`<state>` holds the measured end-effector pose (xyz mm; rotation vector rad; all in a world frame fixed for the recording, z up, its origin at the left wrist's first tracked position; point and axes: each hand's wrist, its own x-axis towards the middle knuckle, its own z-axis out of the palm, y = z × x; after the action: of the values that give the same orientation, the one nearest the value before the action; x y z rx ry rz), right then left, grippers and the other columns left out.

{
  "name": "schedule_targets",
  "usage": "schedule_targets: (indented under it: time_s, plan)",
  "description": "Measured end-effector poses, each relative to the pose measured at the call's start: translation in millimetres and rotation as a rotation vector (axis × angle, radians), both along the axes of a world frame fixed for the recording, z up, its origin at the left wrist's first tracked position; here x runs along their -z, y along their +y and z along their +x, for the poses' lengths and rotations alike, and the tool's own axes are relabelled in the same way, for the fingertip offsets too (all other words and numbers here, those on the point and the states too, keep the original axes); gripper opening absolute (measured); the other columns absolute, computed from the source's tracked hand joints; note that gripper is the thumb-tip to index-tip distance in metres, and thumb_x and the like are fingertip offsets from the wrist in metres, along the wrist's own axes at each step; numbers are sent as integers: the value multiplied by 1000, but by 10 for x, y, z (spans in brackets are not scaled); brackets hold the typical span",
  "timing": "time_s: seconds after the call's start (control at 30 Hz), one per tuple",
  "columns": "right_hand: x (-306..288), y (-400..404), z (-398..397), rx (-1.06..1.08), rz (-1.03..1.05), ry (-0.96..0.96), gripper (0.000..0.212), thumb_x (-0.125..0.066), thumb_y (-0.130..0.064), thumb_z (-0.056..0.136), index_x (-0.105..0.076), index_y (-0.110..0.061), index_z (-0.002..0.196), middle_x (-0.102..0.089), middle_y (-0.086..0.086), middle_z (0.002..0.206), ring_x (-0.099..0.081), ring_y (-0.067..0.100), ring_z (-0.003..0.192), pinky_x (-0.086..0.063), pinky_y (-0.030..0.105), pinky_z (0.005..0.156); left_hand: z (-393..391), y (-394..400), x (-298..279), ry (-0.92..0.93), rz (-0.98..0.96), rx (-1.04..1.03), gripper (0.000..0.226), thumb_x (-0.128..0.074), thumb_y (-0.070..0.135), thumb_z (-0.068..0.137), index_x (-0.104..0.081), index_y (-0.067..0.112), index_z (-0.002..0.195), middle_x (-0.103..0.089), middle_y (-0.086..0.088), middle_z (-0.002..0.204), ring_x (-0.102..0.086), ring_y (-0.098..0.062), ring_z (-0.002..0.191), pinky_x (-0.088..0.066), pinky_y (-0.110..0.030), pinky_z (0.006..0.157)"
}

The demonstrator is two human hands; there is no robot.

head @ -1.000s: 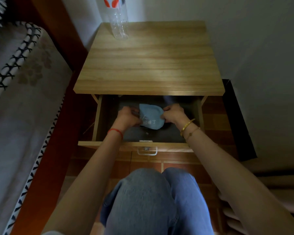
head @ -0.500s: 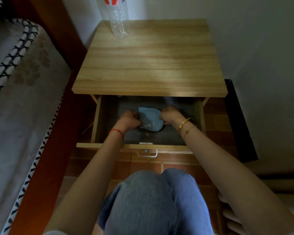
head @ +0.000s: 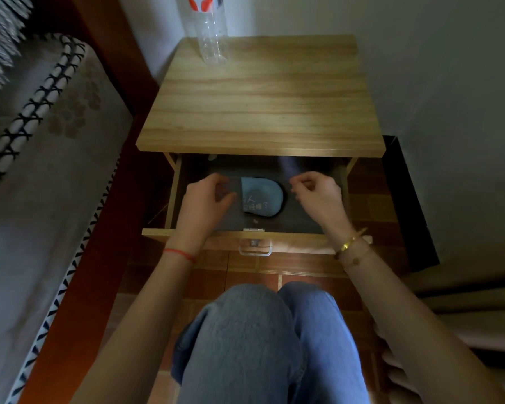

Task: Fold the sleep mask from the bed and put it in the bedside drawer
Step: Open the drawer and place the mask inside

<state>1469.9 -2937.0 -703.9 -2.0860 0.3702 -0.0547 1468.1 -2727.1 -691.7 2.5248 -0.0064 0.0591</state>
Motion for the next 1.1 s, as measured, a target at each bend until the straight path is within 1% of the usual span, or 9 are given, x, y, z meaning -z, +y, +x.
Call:
schedule_targets:
  time_s: [0.17, 0.3, 0.43, 0.5, 0.57, 0.63, 0.8, 0.97, 1.1]
  plan:
    - [-186, -11, -535, -61, 11, -272, 12, -58, -20, 89, -69, -19, 87, -66, -9, 70, -64, 9, 68, -51, 25, 64, -439, 74, -97, -91, -4, 99, 21, -65, 26, 87, -62, 20, 107, -63, 9, 93, -58, -3, 81, -49, -17, 71]
    - [-188, -27, -854, -46, 10, -336, 14, -59, -19, 89, -70, -16, 83, -65, -4, 65, -61, 9, 62, -44, 21, 57, -677, 89, -105, -30, 4, 110, 10, -69, 28, 84, -64, 25, 91, -65, 12, 85, -60, 0, 81, -52, -19, 71]
    - [-107, -33, -1109, -93, -79, -414, 21, -58, -22, 91, -67, -15, 73, -62, -9, 61, -59, 5, 62, -38, 8, 55, -834, 105, -118, -98, 107, 126, 8, -69, 30, 82, -63, 31, 86, -58, 15, 86, -51, -4, 87, -36, -12, 67]
    - [-27, -32, -1204, -133, -166, -429, 25, -56, -26, 92, -65, -17, 71, -58, -11, 58, -58, 3, 62, -37, 7, 54, -899, 127, -99, -92, 90, 132, 6, -71, 31, 80, -67, 30, 84, -60, 14, 82, -53, -4, 80, -39, -14, 65]
    - [78, -33, -1256, -180, -190, -395, 27, -54, -31, 93, -67, -18, 73, -63, -10, 61, -60, 2, 61, -43, 10, 55, -955, 132, -61, -39, 66, 143, 8, -70, 31, 81, -73, 26, 87, -67, 13, 81, -56, 2, 73, -47, -17, 66]
    - [165, -21, -1276, -218, -187, -343, 27, -53, -35, 92, -71, -20, 78, -69, -9, 66, -62, 0, 62, -47, 13, 57, -981, 122, 6, 16, 76, 160, 13, -69, 30, 84, -75, 22, 93, -74, 8, 87, -57, 4, 71, -47, -14, 66]
    - [314, 16, -1242, -256, -268, -294, 20, -55, -40, 89, -71, -27, 89, -66, -19, 74, -57, -6, 65, -44, 10, 59, -957, 70, 122, 79, 70, 143, 22, -63, 29, 90, -73, 15, 104, -75, 0, 100, -67, -8, 88, -51, -21, 77]
    - [390, 34, -1183, -241, -308, -295, 16, -56, -26, 92, -72, -20, 94, -74, -4, 85, -63, 4, 75, -43, 10, 65, -929, 73, 158, 40, 82, 130, 18, -59, 22, 92, -74, 16, 101, -76, -1, 97, -63, -7, 83, -35, -8, 64]
    - [399, 52, -1173, -210, -322, -312, 16, -57, -22, 92, -73, -18, 93, -74, -1, 85, -64, 6, 76, -40, 6, 66, -893, 102, 170, 3, 91, 153, 20, -57, 20, 93, -74, 17, 102, -76, -1, 97, -68, -15, 89, -48, -24, 78]
